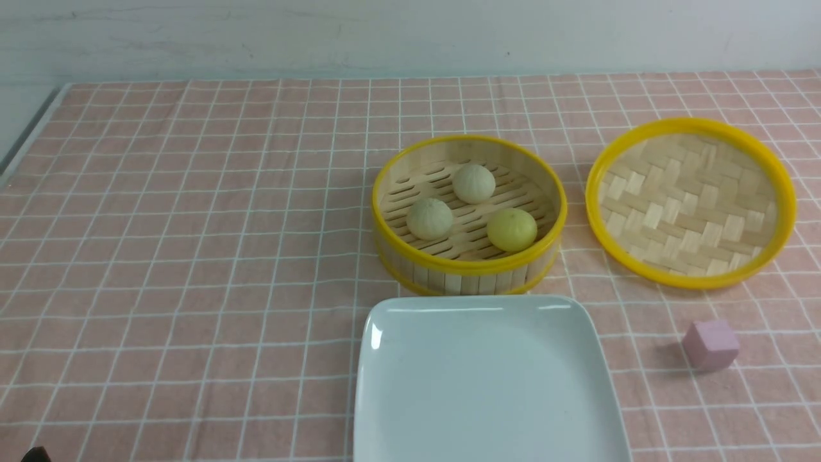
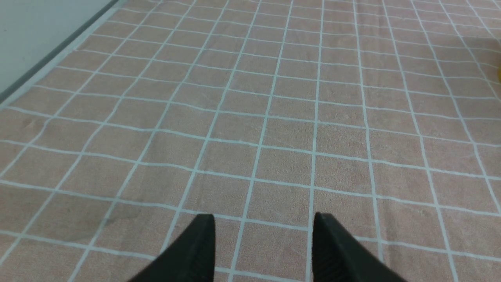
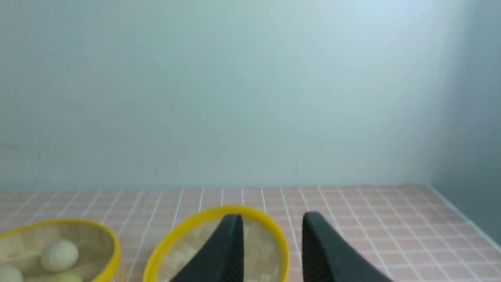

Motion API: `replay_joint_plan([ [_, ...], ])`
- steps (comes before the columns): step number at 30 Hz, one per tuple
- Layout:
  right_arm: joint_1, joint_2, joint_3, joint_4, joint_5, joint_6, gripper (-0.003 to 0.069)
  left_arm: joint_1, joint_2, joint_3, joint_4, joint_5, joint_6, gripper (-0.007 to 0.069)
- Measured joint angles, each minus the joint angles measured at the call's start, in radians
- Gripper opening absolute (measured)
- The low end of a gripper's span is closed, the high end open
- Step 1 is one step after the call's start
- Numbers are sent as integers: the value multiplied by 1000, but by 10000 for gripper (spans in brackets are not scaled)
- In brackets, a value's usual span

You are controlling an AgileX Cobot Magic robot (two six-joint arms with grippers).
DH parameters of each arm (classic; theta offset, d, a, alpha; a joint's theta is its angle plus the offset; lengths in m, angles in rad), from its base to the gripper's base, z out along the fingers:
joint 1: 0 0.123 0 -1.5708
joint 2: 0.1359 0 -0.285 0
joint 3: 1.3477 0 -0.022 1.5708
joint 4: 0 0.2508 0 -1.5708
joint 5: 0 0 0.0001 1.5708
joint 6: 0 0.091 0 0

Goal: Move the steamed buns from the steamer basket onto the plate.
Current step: Use the right arm to grab the steamed stuffed bun that is closest to it

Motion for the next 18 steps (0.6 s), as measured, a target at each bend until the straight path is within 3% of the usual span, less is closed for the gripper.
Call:
replay_joint_plan([
  [5, 0, -4, -167, 8, 50, 4, 241, 0, 0, 0, 0, 0, 0, 365],
  [18, 0, -5, -177, 45, -22, 25, 241, 0, 0, 0, 7, 0, 5, 365],
])
